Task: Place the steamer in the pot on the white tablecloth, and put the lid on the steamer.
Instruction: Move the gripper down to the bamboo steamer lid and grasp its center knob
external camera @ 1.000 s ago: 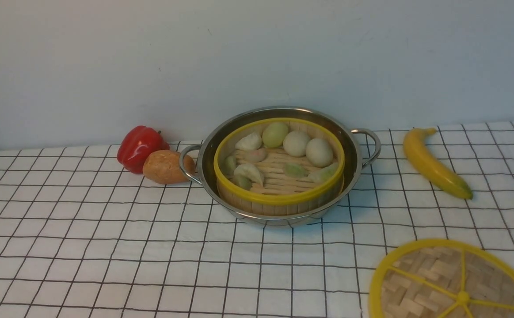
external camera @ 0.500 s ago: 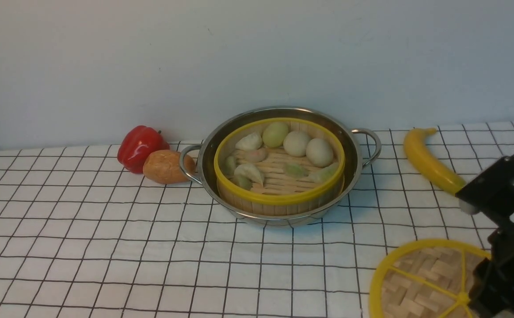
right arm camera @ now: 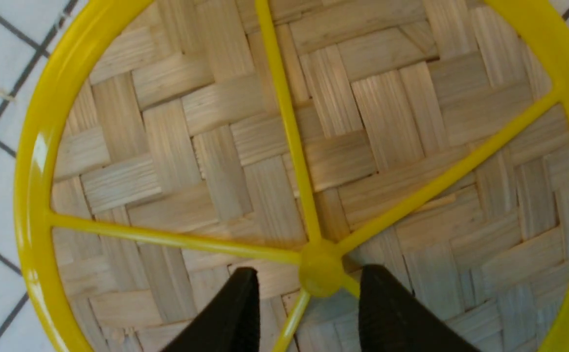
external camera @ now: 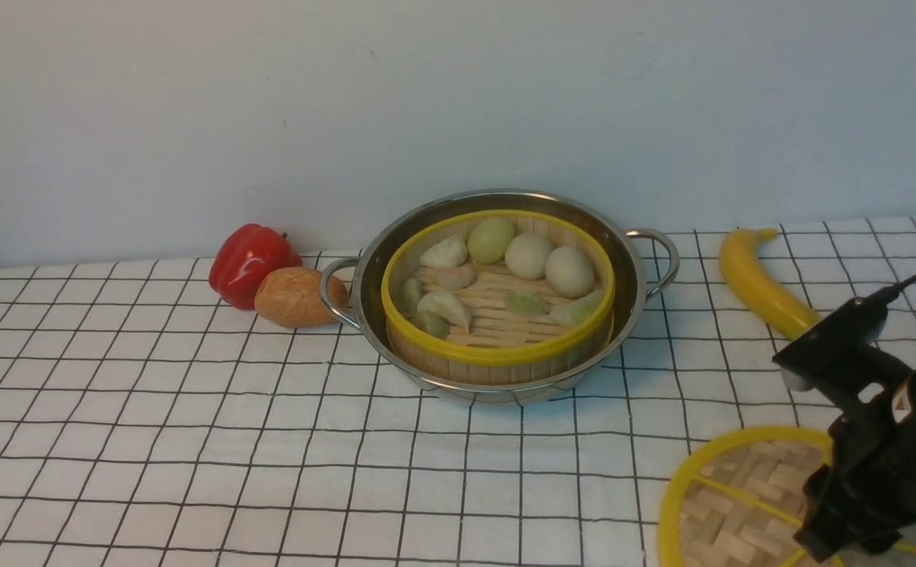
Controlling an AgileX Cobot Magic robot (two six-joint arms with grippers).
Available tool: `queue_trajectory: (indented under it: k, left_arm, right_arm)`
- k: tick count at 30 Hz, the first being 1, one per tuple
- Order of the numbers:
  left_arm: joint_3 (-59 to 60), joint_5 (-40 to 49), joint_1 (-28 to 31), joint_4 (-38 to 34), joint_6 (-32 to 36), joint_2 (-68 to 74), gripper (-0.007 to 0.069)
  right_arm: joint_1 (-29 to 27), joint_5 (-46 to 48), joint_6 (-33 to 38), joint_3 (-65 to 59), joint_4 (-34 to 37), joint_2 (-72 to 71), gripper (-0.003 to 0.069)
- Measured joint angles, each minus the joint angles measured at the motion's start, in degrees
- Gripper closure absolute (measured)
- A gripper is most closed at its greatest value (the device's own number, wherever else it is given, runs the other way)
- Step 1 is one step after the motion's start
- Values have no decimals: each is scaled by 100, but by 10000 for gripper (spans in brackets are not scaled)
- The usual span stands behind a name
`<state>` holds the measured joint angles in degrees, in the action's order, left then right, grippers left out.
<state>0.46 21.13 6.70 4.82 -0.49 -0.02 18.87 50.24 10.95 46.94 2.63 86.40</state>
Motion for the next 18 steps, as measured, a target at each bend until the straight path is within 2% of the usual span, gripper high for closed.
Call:
queue_trajectory:
  k: [12, 16, 18]
  left_arm:
    - [0, 0, 0, 0, 0, 0, 382]
    - [0, 0, 0, 0, 0, 0, 382]
    - [0, 0, 0, 0, 0, 0, 382]
  right_arm:
    - [0, -113, -24, 56, -111, 547, 365]
    - [0, 113, -63, 321, -127, 548, 518]
    - [0, 284, -75, 595, -127, 494, 513]
